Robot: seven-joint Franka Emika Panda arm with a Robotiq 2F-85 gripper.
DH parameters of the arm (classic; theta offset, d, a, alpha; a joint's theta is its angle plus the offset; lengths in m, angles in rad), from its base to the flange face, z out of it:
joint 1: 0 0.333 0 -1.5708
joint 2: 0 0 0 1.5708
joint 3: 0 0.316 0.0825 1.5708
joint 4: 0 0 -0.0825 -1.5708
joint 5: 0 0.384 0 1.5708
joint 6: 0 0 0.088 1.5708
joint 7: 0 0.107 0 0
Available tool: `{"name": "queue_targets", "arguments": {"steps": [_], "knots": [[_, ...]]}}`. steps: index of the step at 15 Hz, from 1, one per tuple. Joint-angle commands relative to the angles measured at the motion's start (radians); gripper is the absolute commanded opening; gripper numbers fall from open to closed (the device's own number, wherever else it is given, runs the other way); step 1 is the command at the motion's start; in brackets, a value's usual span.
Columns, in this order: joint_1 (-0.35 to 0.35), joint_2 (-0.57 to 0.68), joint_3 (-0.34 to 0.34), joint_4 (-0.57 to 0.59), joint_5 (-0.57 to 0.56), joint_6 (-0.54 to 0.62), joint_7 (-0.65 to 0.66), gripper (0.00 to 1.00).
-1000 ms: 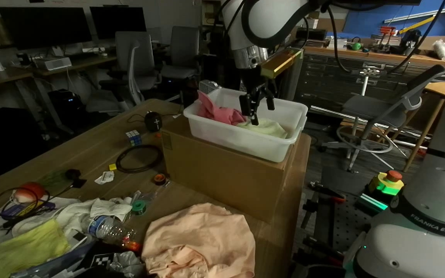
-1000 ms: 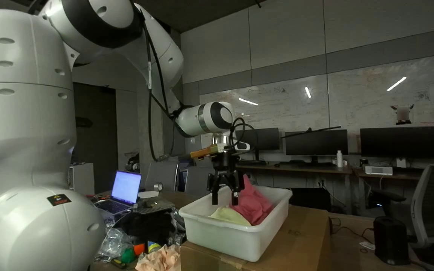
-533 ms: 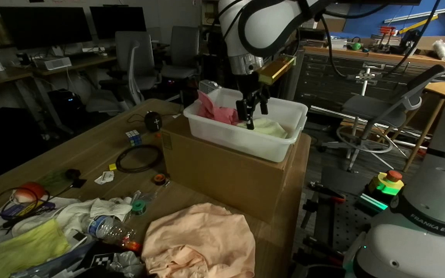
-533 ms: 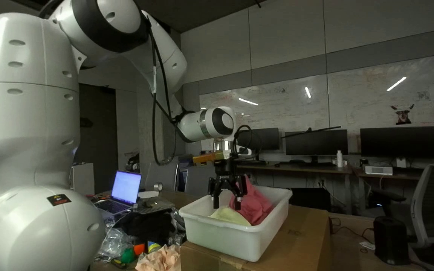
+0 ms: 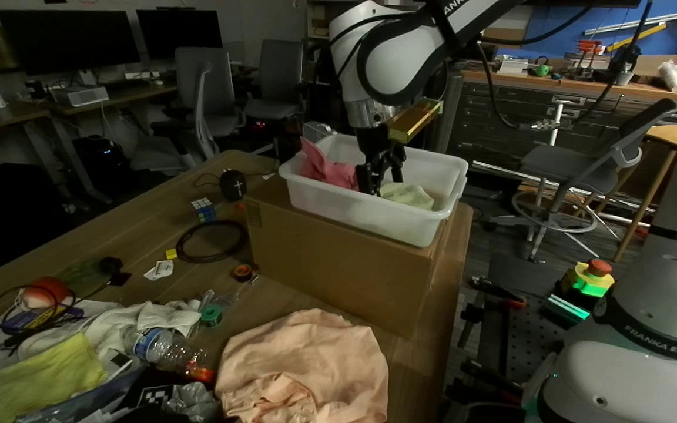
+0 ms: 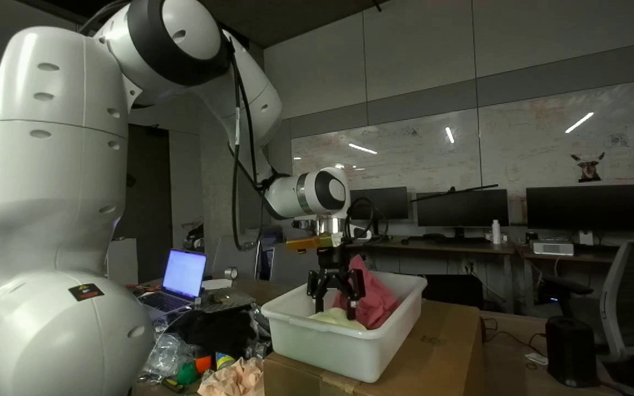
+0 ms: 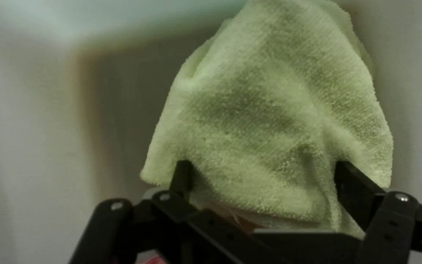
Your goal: Put the clothes in the plastic box and put them on the table
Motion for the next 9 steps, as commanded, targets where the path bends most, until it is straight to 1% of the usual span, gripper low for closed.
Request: {"name": "queue_targets", "arguments": {"steps": [1, 3, 4, 6, 7, 9], "knots": [[0.003, 0.014, -0.013, 0.009, -0.008, 0.033, -0.012, 0.74], [0.004, 0.015, -0.013, 0.011, -0.004, 0.040, -0.013, 0.58], [0.005, 0.016, -0.013, 0.013, -0.007, 0.039, -0.010, 0.49], [0.006, 0.014, -0.012, 0.015, -0.007, 0.036, -0.007, 0.35], [0.007, 0.013, -0.011, 0.017, -0.007, 0.031, -0.002, 0.26], [0.008, 0.009, -0.011, 0.021, -0.005, 0.022, 0.008, 0.13]]}}
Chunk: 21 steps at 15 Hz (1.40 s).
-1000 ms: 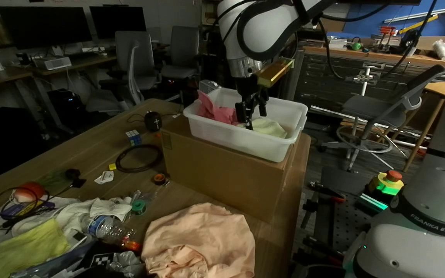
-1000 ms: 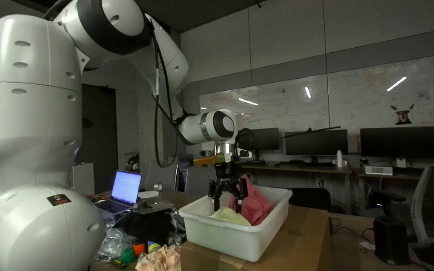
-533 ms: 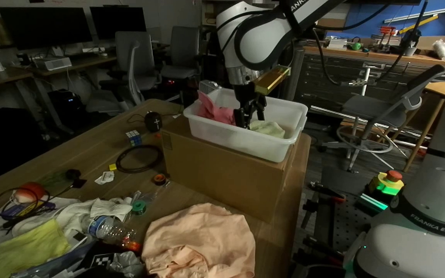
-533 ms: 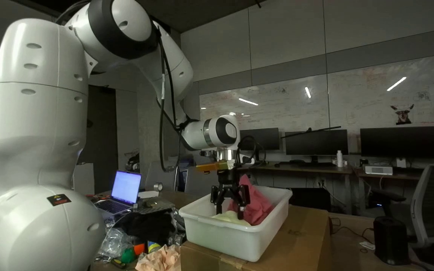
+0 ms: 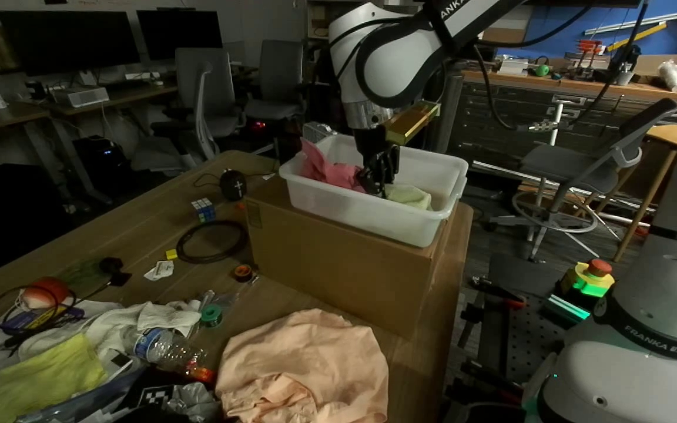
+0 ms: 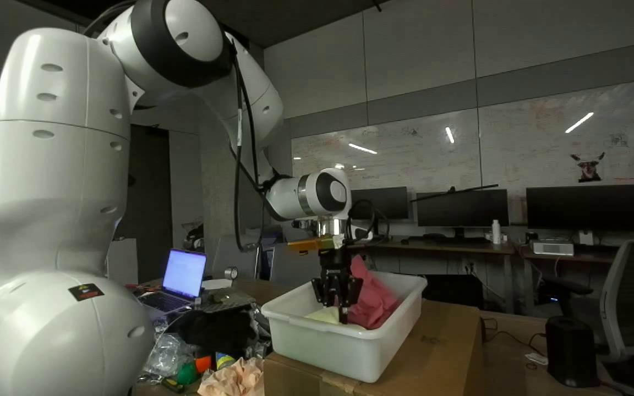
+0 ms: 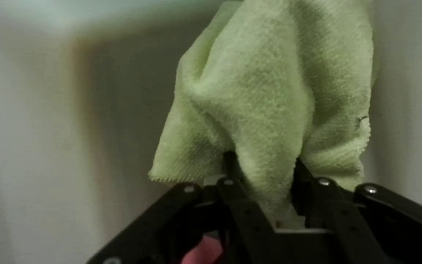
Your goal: Put the clothes in the plastic box and put them on the table
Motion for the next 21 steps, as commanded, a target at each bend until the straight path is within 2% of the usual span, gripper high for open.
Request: {"name": "queue_targets", "arguments": {"steps": [1, 3, 6, 12, 21], "knots": [[0.009, -0.008, -0.007, 0.017, -0.005, -0.003, 0.011, 0.10], [0.010, -0.025, -0.006, 0.013, -0.006, 0.004, 0.020, 0.05], [0.013, -0.086, -0.004, -0.010, -0.010, 0.023, 0.051, 0.11], [0.023, -0.303, 0.030, -0.086, -0.028, 0.096, 0.149, 0.10], [0.011, -0.616, 0.127, -0.177, 0.082, 0.252, 0.333, 0.12]]}}
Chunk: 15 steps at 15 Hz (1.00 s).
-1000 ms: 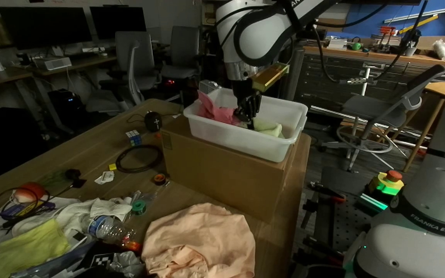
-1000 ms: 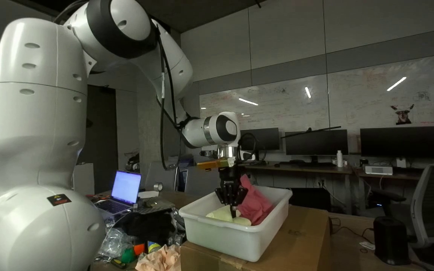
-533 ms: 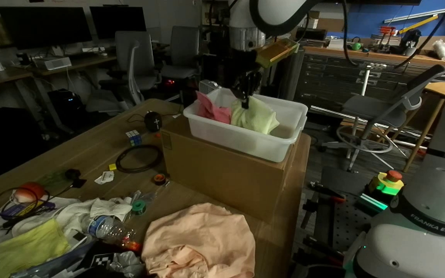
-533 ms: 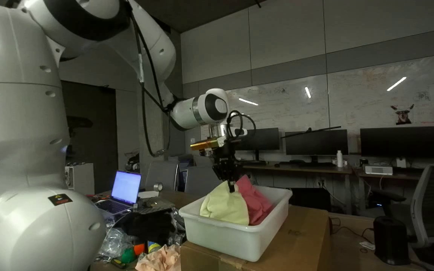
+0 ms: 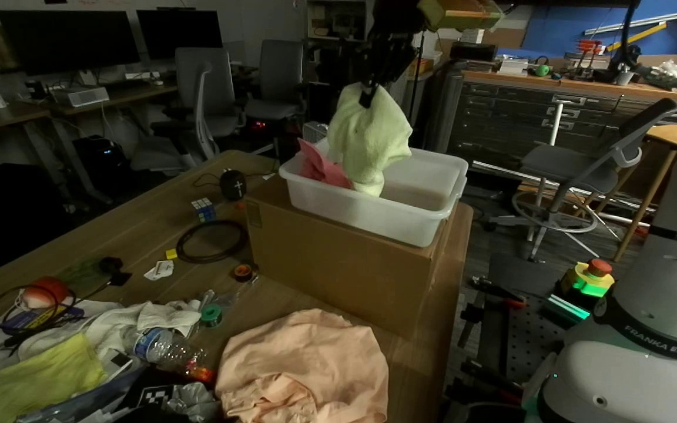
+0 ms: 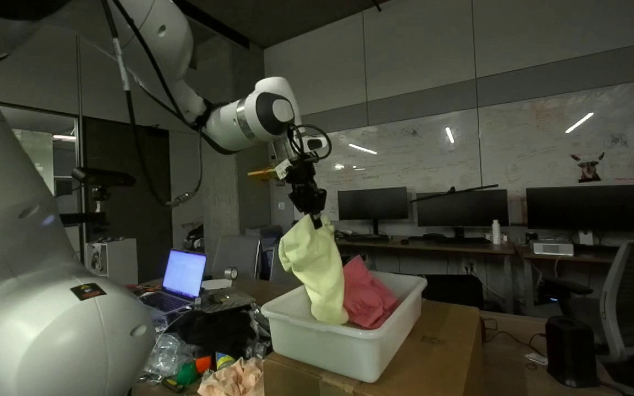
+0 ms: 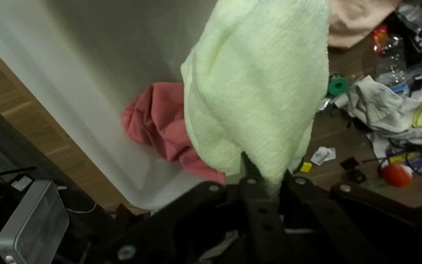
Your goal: Put the clothes in the plastic box and put them on the table
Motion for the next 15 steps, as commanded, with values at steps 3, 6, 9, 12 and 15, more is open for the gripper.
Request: {"name": "queue_targets", "arguments": {"steps": [3, 6, 9, 12, 15], "knots": [[-0.016, -0.162, 0.087, -0.086, 0.025, 0.163, 0.112, 0.10], [0.006, -0.146, 0.167, -0.075, 0.001, 0.149, 0.095, 0.11], [0.035, -0.070, 0.277, -0.041, -0.034, 0.121, 0.080, 0.09], [0.051, 0.020, 0.362, 0.005, -0.088, 0.104, 0.083, 0.09], [0.069, 0.095, 0.389, 0.039, -0.138, 0.101, 0.061, 0.10]]}}
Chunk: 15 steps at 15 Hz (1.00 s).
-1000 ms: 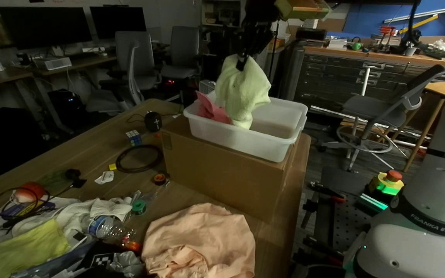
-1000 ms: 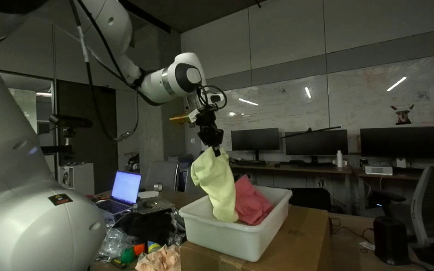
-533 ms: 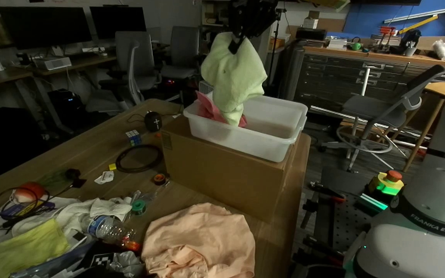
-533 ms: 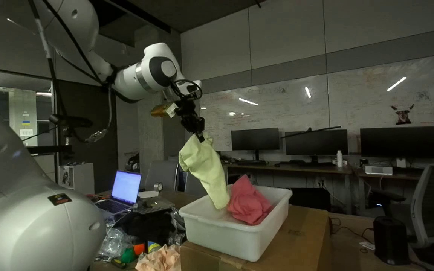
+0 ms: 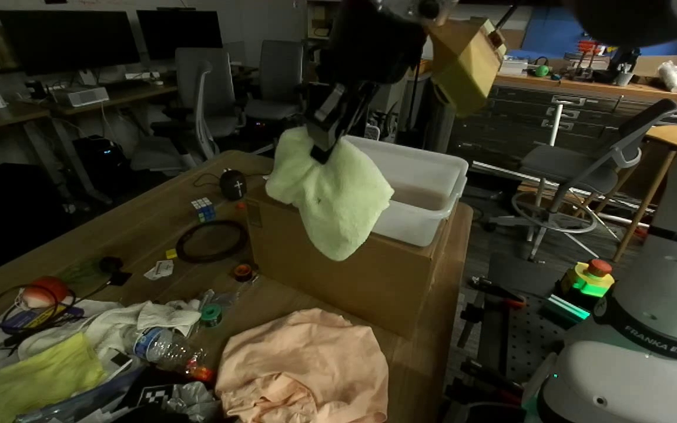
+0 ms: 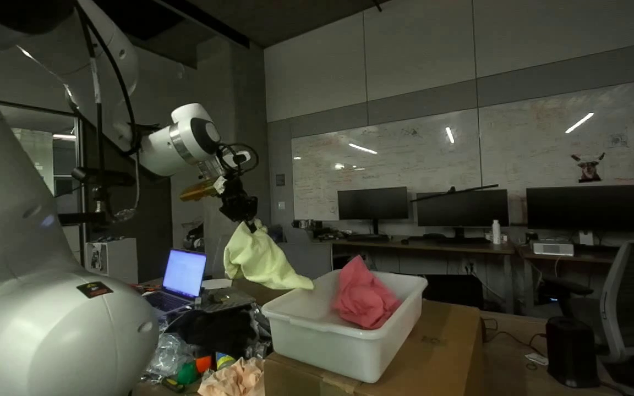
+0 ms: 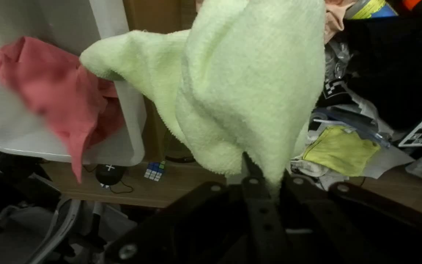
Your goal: Put the clothes in the plastic box and put them on the table
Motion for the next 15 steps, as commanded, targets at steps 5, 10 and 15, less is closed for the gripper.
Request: {"name": "queue_targets", "arguments": {"steps": [5, 10, 15], "knots": [[0.046, 0.191, -0.010, 0.127, -0.117, -0.055, -0.063, 0.35], [0.049, 0.220, -0.069, 0.137, -0.160, -0.107, -0.075, 0.65], [0.031, 0.191, -0.153, 0.118, -0.178, -0.136, -0.071, 0.99]]}}
